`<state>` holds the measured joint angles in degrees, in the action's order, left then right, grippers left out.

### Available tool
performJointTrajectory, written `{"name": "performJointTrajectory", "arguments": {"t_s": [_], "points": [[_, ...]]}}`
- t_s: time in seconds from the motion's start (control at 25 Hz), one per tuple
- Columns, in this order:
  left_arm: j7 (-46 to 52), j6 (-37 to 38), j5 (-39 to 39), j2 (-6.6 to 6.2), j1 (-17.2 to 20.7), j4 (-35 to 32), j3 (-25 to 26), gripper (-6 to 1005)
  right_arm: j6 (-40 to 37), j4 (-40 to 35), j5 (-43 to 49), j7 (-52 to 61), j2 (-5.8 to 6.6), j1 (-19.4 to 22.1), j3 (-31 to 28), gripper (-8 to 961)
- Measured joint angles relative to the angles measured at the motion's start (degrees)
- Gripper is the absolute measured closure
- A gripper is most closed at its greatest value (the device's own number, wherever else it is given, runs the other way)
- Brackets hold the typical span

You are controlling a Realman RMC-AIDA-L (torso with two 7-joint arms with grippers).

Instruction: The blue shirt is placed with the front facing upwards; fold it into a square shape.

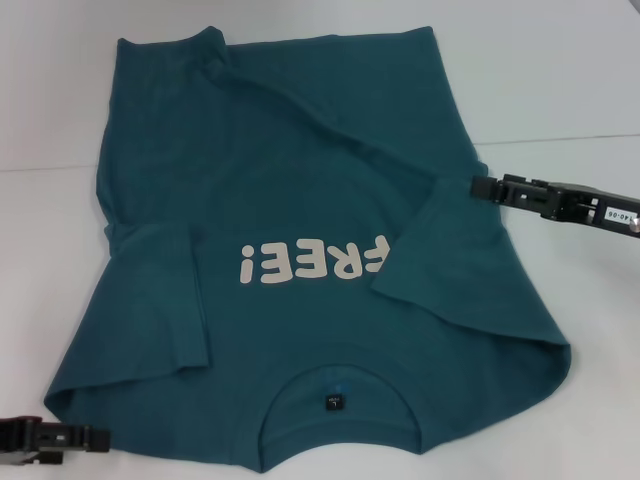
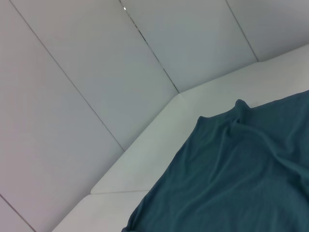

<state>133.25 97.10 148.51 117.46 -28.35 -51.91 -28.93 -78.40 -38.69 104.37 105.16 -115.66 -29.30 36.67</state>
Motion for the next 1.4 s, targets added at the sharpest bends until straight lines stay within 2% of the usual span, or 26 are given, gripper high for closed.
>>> {"name": "performJointTrajectory", "arguments": {"t_s": [0.36, 0.76, 1.4], "points": [[3.7, -0.7, 1.4, -0.85, -2.5, 4.2, -0.7, 94, -0.5, 0.0, 0.0, 0.0, 0.47, 0.0, -0.3, 39], [7.1, -2.9, 2.9, -1.14, -4.0, 5.4, -1.3, 92, -0.8, 0.0, 0.0, 0.0, 1.06, -0.1, -0.3, 39], [9.0, -5.3, 4.4, -1.96, -6.4, 7.3, -1.3, 91, -0.9, 0.0, -0.1, 0.0, 1.25, 0.2, -0.9, 40]]}}
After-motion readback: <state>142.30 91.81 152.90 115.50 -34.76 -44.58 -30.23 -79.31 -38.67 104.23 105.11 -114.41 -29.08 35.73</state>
